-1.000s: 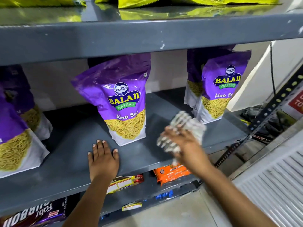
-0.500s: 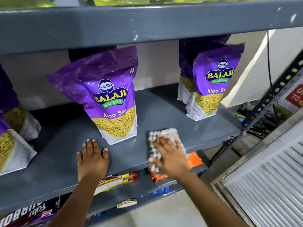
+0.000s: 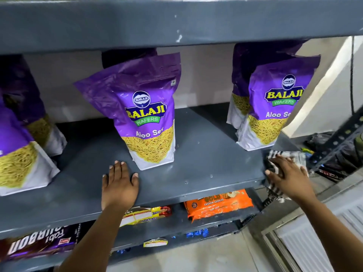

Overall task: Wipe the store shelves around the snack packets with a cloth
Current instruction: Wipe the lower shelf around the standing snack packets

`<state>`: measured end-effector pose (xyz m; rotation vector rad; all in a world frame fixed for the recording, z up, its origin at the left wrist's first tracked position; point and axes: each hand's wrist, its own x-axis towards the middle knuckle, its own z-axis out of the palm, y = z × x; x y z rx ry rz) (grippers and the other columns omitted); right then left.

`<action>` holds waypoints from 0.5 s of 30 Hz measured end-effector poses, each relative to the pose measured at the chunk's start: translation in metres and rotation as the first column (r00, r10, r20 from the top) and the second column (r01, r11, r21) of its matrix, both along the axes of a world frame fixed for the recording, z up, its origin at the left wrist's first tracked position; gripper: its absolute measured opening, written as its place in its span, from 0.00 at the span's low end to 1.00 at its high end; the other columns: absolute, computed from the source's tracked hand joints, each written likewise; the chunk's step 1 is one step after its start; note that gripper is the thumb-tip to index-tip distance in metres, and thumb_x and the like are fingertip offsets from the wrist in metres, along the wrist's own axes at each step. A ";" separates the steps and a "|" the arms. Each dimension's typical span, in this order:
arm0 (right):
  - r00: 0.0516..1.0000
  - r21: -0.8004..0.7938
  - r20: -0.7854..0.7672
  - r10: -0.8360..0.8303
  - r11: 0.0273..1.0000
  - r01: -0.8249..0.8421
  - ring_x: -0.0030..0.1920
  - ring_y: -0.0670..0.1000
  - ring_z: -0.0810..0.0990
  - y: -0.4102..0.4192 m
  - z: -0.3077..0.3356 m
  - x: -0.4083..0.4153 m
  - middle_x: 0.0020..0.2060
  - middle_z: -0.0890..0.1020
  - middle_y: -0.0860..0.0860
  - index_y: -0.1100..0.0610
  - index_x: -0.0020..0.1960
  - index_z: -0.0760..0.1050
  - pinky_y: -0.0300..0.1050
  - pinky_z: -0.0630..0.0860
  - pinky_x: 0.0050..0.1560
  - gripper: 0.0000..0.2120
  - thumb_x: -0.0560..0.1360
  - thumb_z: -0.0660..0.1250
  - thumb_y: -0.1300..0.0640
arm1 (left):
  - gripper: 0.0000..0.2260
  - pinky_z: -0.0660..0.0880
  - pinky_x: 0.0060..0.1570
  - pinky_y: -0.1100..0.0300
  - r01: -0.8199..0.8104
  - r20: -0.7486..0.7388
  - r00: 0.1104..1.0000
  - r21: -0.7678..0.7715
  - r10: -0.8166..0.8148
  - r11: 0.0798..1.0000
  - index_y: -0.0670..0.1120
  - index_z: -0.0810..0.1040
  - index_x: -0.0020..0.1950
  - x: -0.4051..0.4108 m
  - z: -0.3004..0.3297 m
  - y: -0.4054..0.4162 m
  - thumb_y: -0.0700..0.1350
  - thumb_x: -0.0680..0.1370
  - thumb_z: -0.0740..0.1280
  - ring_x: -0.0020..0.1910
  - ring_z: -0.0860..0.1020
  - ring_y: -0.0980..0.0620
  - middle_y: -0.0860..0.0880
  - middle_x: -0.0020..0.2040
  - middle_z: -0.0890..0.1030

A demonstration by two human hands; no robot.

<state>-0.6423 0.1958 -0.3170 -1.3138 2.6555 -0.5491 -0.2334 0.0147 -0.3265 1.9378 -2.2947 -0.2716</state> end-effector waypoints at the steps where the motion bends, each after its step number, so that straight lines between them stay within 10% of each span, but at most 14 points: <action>1: 0.999 -0.025 0.031 0.041 0.999 -0.040 0.70 0.55 0.66 -0.002 0.003 0.011 0.69 0.71 0.53 0.50 0.62 0.71 0.59 0.54 0.71 0.20 0.73 0.66 0.47 | 0.26 0.47 0.75 0.48 -0.001 0.009 1.000 0.003 0.001 1.000 0.42 0.49 0.75 0.000 0.000 0.000 0.53 0.81 0.48 0.76 0.49 0.45 0.43 0.78 0.51; 6: 0.938 -0.099 0.179 0.298 0.954 -0.284 0.53 0.55 0.77 -0.024 0.019 0.084 0.53 0.81 0.56 0.57 0.50 0.77 0.42 0.65 0.50 0.11 0.70 0.71 0.55 | 0.27 0.45 0.74 0.48 0.020 0.006 1.000 0.041 -0.020 0.999 0.42 0.48 0.76 0.003 0.003 -0.003 0.53 0.81 0.47 0.77 0.47 0.46 0.43 0.78 0.48; 15: 0.751 -0.184 0.134 0.646 0.761 -0.622 0.54 0.54 0.79 -0.088 0.013 0.273 0.50 0.83 0.54 0.60 0.43 0.77 0.43 0.62 0.57 0.06 0.67 0.71 0.63 | 0.29 0.46 0.73 0.44 0.037 -0.010 0.999 -0.086 -0.038 0.996 0.43 0.56 0.75 0.131 0.000 0.022 0.57 0.78 0.45 0.76 0.52 0.46 0.43 0.77 0.54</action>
